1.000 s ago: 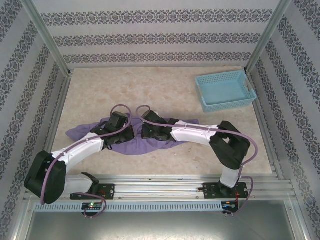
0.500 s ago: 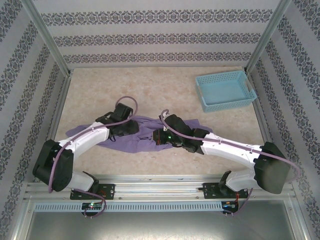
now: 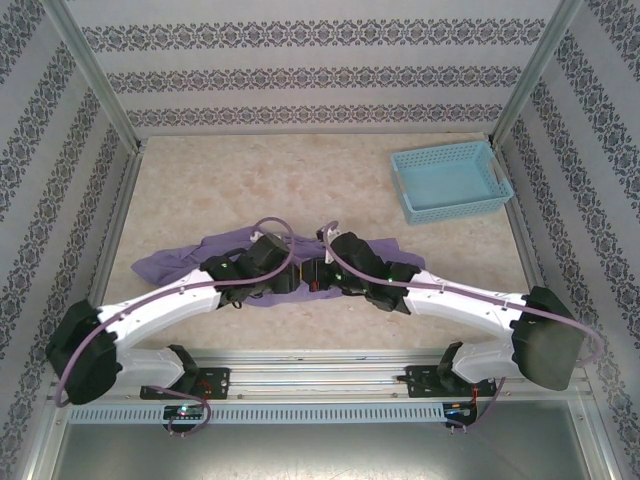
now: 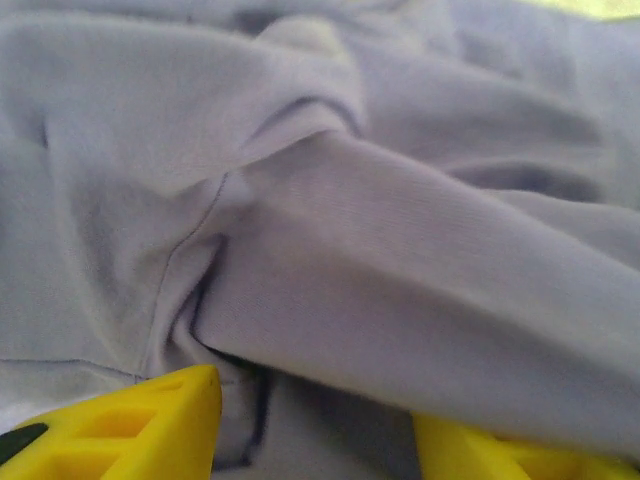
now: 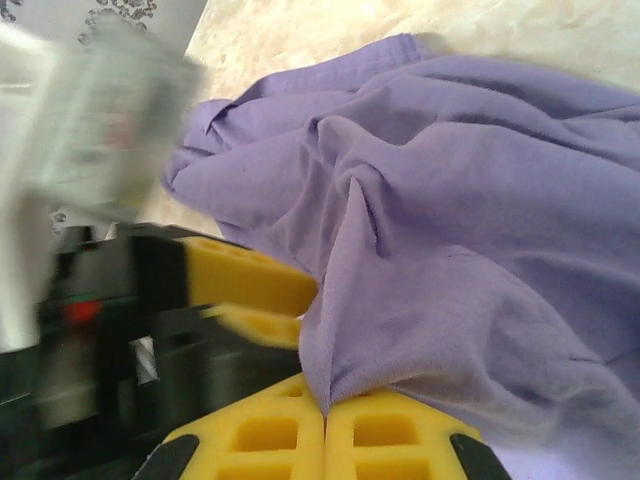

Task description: Fold the inside-out t-shirt

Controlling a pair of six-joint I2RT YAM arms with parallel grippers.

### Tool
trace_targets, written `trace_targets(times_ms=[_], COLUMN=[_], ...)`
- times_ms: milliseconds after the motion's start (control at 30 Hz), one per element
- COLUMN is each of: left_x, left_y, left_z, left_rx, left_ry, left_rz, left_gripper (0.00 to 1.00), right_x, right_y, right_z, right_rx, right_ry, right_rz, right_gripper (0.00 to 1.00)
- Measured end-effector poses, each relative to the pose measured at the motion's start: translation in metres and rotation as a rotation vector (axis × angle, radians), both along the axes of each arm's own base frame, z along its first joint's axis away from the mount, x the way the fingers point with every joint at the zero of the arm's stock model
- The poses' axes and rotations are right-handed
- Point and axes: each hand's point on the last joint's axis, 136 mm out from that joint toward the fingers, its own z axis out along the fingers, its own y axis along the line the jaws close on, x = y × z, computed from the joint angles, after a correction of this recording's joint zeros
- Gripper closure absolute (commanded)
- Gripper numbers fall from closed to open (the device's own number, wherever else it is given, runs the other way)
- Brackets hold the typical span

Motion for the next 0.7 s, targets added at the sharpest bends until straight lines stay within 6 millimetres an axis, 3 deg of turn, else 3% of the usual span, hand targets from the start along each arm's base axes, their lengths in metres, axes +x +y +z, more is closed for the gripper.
trace_targets(times_ms=[200, 333, 500, 600, 700], left_x=[-0.001, -0.010, -0.014, -0.015, -0.011], left_y=[-0.002, 0.008, 0.013, 0.015, 0.010], left_z=[-0.040, -0.065, -0.076, -0.074, -0.066], left_rx=[0.008, 0.011, -0.002, -0.015, -0.043], left_ry=[0.071, 0.107, 0.112, 0.101, 0.074], left_rz=[0.059, 0.106, 0.138, 0.142, 0.136], left_gripper=[0.58, 0.69, 0.88, 0.98, 1.00], right_x=[-0.008, -0.006, -0.008, -0.009, -0.008], right_y=[-0.011, -0.026, -0.045, -0.055, -0.068], right_z=[0.001, -0.002, -0.026, -0.044, -0.068], right_rx=[0.014, 0.004, -0.052, -0.085, -0.143], right_ry=[-0.030, -0.049, -0.021, 0.009, 0.057], right_rz=[-0.018, -0.072, -0.135, -0.171, -0.220], right_gripper=[1.00, 1.00, 1.00, 0.89, 0.75])
